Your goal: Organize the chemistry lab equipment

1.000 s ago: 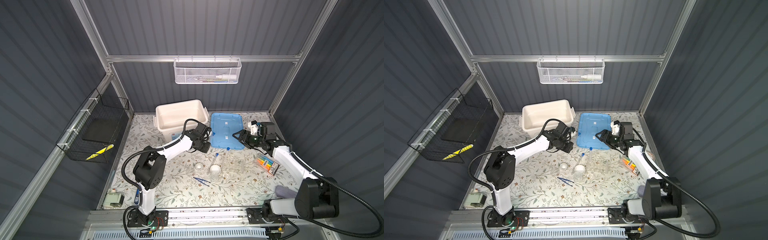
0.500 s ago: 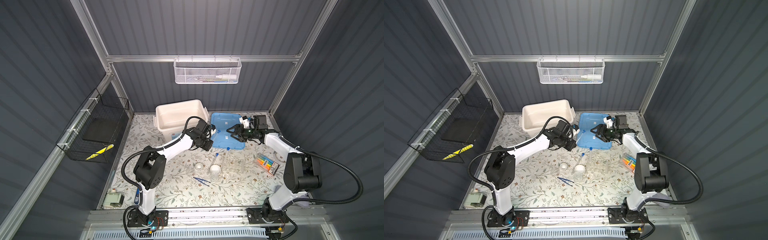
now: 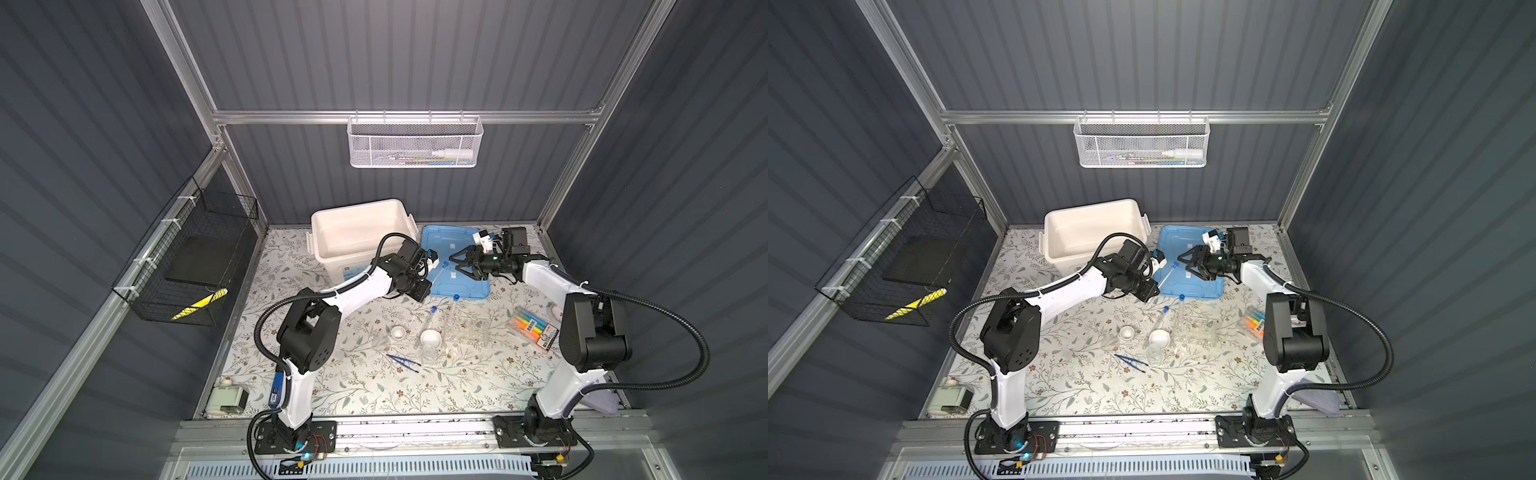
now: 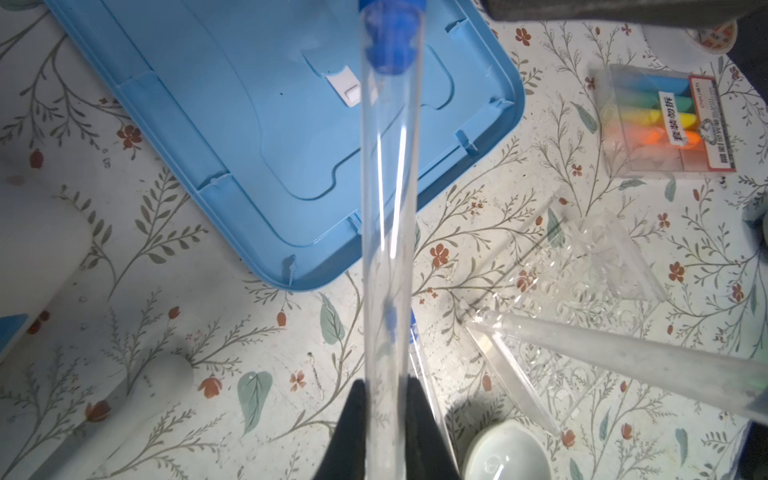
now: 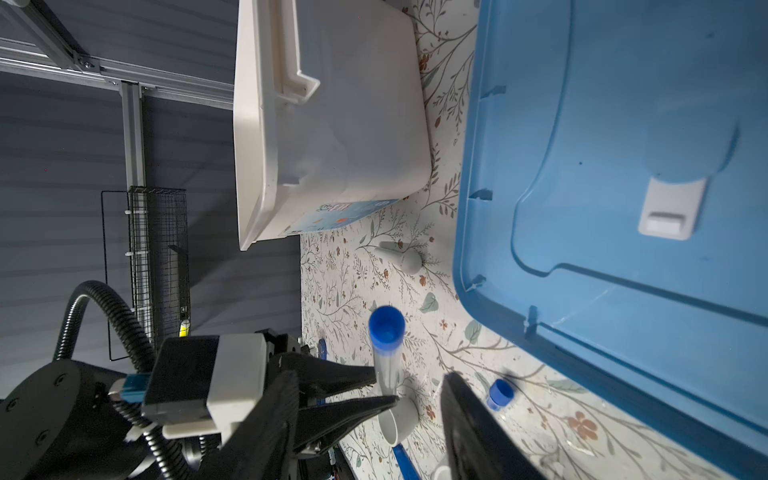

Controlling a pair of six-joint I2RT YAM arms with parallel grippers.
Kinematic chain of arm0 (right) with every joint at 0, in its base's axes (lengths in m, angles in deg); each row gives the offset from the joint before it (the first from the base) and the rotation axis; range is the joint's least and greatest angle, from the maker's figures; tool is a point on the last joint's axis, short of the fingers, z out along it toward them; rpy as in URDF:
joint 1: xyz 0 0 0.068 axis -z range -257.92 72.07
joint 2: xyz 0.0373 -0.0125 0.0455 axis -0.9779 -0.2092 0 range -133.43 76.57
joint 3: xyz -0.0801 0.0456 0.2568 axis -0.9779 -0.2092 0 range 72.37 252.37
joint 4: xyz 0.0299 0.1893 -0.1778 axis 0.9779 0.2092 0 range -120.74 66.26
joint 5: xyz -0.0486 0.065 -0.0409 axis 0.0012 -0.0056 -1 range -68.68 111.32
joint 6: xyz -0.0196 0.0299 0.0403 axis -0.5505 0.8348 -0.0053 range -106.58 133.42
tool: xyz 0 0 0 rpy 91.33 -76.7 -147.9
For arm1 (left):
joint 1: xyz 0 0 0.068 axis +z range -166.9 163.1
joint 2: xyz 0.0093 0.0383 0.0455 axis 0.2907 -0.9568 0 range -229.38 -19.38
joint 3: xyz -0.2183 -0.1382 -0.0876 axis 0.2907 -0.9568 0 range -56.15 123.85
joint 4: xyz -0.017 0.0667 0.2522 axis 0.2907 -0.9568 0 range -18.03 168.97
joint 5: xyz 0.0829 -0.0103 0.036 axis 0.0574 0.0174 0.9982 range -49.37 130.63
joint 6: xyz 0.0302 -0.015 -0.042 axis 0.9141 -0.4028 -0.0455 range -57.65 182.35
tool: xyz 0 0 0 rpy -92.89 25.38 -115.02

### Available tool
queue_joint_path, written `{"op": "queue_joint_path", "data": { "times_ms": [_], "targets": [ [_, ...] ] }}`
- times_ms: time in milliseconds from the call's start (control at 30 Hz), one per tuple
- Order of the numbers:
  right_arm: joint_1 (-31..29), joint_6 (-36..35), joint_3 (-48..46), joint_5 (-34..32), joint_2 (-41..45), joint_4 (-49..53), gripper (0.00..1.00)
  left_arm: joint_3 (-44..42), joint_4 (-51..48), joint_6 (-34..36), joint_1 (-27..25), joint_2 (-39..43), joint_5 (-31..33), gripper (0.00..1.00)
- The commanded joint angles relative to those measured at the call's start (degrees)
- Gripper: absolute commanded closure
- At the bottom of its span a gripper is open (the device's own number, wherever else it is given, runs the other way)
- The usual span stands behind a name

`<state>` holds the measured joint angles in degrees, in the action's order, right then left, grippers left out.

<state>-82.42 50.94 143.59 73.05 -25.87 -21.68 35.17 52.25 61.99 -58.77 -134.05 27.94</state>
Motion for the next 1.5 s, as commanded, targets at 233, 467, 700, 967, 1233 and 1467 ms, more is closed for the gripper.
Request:
{"op": "queue_joint_path", "data": {
  "times_ms": [233, 467, 700, 967, 1233, 1467],
  "targets": [
    [-0.6, -0.5, 3.6, -0.1, -3.5, -0.1, 0.47, 2.3, 0.4, 0.4, -0.9, -1.3, -2.4, 0.86],
    [-1.5, -2.6, 4.7, -0.7, -4.5, 2.2, 0.55, 3.0, 0.8, -0.4, -0.9, -1.9, -3.3, 0.86],
    [-2.0, -3.5, 4.8, -1.3, -4.5, 3.2, 0.57, 3.0, 0.6, -0.3, -0.9, -2.0, -3.6, 0.86],
    [-2.2, -4.0, 3.8, -2.3, -3.9, 3.7, 0.71, 2.7, 0.7, -0.2, -0.9, -1.7, -3.7, 0.86],
    [-2.3, -4.3, 3.3, -3.5, -3.1, 3.9, 0.79, 2.0, 0.6, 0.1, -1.0, -1.1, -3.8, 0.86],
    [-2.5, -5.1, 2.8, -4.8, -2.1, 4.2, 0.84, 1.5, 0.6, -0.1, -1.0, -0.7, -4.0, 0.82]
  ]
}}
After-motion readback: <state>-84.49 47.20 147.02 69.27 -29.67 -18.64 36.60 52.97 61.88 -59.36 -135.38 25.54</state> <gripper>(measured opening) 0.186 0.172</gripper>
